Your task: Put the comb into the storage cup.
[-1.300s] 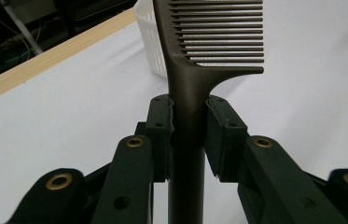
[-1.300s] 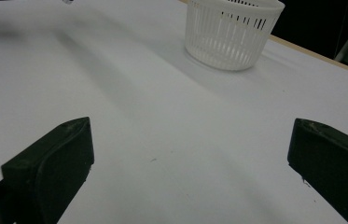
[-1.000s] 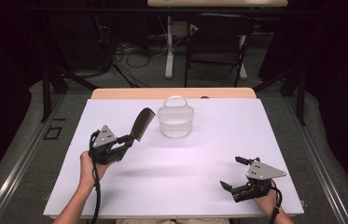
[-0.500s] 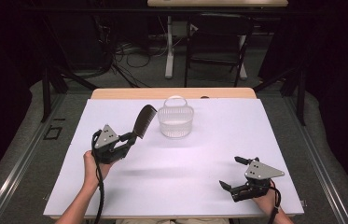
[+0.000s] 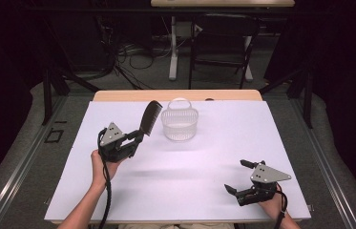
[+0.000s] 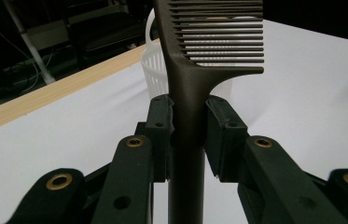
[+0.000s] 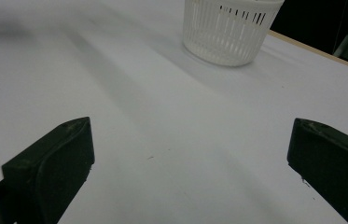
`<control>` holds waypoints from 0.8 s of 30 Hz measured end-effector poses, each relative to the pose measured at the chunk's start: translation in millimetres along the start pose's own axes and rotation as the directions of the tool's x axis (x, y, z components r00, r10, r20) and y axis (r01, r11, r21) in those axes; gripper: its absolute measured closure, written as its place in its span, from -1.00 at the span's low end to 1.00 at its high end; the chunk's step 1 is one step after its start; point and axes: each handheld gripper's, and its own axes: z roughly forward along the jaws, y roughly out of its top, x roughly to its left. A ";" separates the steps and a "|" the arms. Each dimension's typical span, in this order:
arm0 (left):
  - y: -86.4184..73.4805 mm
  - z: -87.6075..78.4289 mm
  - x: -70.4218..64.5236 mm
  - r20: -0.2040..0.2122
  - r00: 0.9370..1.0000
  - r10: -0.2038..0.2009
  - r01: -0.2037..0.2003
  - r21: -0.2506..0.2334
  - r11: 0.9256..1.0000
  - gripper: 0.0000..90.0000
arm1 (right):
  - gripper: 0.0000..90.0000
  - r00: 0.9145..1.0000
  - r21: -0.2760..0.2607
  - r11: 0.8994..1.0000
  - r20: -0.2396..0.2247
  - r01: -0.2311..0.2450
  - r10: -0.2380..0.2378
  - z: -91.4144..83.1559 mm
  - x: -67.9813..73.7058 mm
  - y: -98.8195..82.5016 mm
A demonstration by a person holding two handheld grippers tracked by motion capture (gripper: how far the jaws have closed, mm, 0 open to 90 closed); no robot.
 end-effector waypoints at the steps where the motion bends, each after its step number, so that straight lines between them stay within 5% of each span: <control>1: 0.2 0.4 0.0 0.000 1.000 -0.002 0.002 -0.004 1.000 0.62 | -0.99 1.000 0.001 1.000 0.003 0.005 -0.005 0.3 0.3 0.2; 24: 21.9 4.4 2.7 0.003 1.000 -0.013 0.013 -0.065 0.998 0.62 | -0.99 1.000 0.003 1.000 0.002 -0.001 0.001 0.8 -2.1 -1.1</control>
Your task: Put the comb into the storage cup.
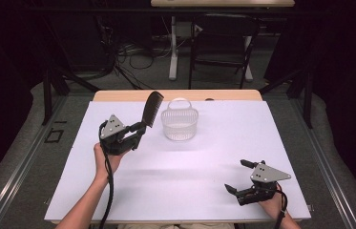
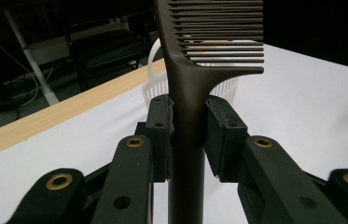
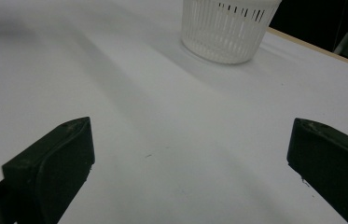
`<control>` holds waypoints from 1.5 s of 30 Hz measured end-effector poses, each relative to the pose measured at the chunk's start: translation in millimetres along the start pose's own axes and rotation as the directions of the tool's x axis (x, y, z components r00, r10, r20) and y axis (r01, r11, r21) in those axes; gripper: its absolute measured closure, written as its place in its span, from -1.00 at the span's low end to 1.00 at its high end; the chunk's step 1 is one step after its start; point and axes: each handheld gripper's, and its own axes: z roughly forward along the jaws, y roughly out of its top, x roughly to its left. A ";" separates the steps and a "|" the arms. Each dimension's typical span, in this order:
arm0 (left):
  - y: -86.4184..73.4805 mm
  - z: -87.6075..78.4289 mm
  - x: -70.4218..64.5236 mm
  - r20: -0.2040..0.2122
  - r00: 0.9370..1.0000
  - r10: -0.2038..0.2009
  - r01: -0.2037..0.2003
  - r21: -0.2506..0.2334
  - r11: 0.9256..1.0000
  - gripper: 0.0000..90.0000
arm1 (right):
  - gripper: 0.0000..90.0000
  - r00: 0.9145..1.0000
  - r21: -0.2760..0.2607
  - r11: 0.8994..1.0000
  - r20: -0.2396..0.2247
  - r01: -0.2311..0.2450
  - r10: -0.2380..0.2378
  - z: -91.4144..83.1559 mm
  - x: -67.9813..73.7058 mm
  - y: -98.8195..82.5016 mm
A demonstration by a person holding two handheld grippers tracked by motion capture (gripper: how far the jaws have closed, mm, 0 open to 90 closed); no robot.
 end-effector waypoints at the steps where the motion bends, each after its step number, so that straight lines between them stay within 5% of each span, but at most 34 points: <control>1: 1.6 0.4 -0.4 -0.002 1.000 0.002 -0.002 0.002 1.000 0.62 | -0.99 1.000 -0.001 1.000 -0.002 0.001 -0.001 -0.1 0.1 0.2; 45: 43.4 28.5 2.8 -0.017 1.000 0.004 -0.005 -0.046 0.999 0.62 | -0.99 1.000 -0.006 1.000 -0.007 -0.003 0.003 -0.3 0.4 0.3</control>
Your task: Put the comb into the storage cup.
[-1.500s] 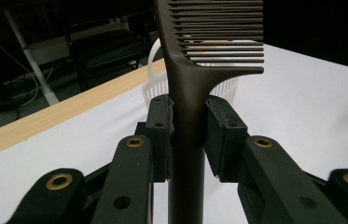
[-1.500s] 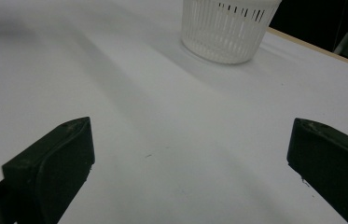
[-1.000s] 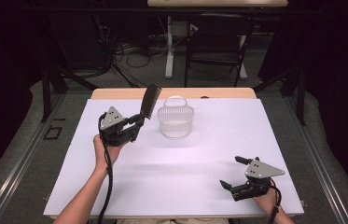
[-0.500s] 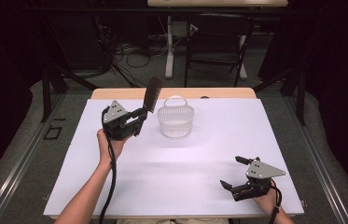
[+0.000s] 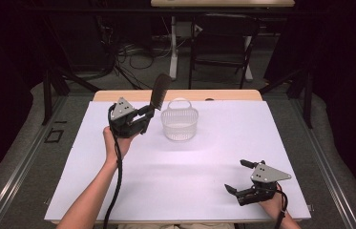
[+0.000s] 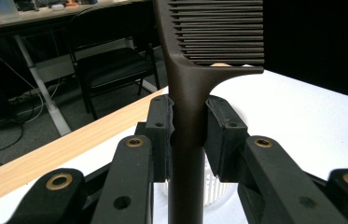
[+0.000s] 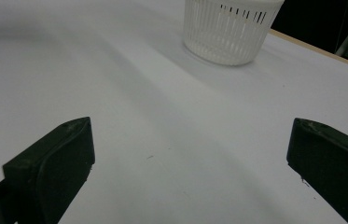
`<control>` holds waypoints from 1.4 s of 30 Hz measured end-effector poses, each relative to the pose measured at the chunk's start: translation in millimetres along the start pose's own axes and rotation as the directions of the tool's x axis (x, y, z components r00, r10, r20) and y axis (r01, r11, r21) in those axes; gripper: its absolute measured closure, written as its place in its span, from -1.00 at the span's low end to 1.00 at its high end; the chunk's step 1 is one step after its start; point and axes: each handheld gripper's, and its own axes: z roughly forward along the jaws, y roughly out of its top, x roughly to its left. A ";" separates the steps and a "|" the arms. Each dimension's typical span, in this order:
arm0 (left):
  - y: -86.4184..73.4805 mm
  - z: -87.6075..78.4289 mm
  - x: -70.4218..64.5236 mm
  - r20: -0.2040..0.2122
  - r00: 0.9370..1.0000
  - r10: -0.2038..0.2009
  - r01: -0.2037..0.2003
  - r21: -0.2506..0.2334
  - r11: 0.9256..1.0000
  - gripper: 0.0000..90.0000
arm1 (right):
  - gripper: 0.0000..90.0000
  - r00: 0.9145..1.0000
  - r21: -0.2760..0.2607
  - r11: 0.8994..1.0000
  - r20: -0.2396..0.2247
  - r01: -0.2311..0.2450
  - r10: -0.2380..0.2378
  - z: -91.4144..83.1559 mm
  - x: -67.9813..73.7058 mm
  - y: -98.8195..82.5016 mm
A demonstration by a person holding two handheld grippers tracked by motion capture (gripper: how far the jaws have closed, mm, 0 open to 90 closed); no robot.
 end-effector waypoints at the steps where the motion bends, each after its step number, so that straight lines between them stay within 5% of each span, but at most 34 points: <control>1: 0.4 0.9 0.1 -0.002 1.000 -0.001 0.001 0.001 1.000 0.62 | -0.99 1.000 0.000 1.000 0.000 0.000 0.000 0.1 -0.2 -0.1; 42: 21.3 41.1 -1.7 0.004 1.000 0.015 -0.015 -0.027 1.000 0.62 | -0.99 1.000 0.003 1.000 -0.002 0.000 0.000 -0.9 -0.1 -0.6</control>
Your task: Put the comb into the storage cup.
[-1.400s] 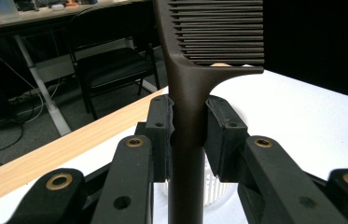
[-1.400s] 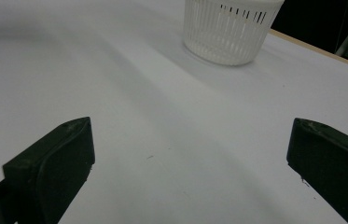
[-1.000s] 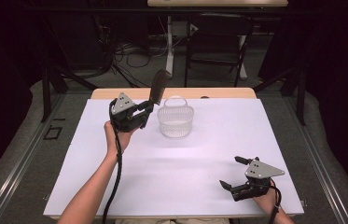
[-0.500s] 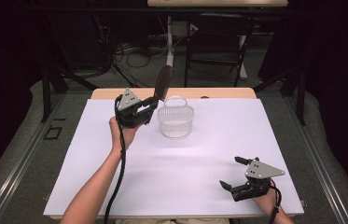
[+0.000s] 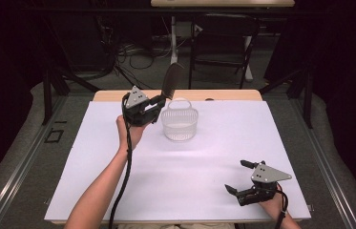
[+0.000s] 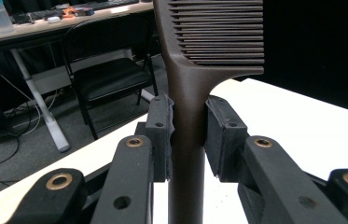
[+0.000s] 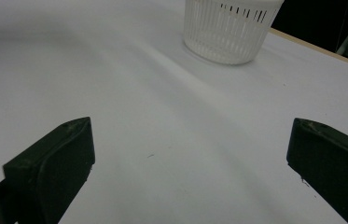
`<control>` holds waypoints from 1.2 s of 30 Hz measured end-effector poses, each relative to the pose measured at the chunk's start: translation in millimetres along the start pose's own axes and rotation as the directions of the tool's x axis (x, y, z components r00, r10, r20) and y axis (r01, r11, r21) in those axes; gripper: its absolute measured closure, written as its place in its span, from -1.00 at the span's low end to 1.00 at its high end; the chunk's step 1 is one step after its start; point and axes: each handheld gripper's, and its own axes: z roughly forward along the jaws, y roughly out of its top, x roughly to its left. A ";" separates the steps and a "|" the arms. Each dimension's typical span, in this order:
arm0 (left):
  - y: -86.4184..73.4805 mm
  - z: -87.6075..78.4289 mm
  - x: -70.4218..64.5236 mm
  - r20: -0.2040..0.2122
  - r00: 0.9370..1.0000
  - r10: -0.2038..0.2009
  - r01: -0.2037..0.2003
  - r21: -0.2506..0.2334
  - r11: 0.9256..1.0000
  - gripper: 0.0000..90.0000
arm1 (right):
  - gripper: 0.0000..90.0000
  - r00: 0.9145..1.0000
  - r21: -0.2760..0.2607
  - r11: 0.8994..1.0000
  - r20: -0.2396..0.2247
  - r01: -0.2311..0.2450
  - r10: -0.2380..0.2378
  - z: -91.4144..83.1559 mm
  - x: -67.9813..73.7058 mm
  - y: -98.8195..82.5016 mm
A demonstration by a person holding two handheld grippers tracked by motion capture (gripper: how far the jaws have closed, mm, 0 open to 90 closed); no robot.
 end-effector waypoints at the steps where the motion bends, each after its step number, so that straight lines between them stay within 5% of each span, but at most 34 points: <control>1: 0.6 0.8 -0.1 -0.002 1.000 0.001 -0.001 -0.002 1.000 0.62 | -0.99 1.000 0.000 1.000 0.000 0.000 0.000 0.0 0.0 0.0; 36: 7.0 31.3 -0.9 -0.022 0.999 -0.028 0.027 -0.037 0.999 0.62 | -0.99 1.000 -0.001 1.000 -0.001 0.000 0.000 -0.7 -0.1 -0.1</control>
